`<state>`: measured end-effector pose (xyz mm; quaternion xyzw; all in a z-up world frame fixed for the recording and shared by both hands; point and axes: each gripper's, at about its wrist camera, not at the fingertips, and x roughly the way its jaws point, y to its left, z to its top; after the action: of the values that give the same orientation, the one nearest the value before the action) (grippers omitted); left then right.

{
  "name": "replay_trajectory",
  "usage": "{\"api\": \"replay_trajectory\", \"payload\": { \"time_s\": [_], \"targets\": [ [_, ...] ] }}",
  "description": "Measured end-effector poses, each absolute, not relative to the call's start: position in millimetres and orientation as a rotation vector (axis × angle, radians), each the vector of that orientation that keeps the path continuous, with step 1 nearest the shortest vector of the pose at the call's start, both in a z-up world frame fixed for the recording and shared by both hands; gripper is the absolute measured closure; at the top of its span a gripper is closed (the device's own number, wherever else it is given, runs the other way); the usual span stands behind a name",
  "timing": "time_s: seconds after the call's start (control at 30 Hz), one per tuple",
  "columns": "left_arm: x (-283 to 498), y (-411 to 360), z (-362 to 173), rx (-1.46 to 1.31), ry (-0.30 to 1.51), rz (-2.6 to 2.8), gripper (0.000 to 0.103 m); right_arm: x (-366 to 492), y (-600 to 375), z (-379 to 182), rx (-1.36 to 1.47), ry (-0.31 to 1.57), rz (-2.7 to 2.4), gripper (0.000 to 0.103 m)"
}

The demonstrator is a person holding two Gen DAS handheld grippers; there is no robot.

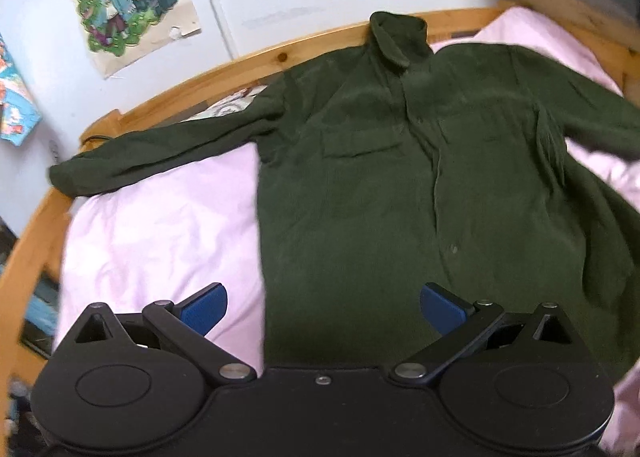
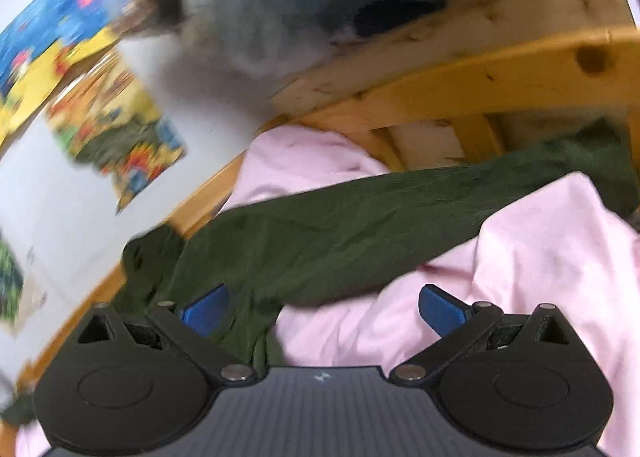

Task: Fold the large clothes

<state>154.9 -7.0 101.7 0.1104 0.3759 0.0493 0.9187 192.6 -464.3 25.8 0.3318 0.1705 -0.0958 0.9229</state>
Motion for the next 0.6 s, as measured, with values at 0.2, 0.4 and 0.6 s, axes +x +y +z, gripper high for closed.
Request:
{"api": "replay_trajectory", "payload": {
  "time_s": [0.2, 0.4, 0.6],
  "targets": [
    [210, -10, 63, 0.185, 0.776, 0.021, 0.001, 235, -496, -2, 0.819, 0.342, -0.372, 0.019],
    [258, -10, 22, 0.069, 0.811, -0.065, 0.001, 250, -515, -24, 0.908, 0.387, -0.578, 0.035],
    [271, -20, 0, 0.095, 0.830, -0.159, 0.000, 260, -520, -38, 0.987, 0.333, -0.681, 0.046]
  ]
}}
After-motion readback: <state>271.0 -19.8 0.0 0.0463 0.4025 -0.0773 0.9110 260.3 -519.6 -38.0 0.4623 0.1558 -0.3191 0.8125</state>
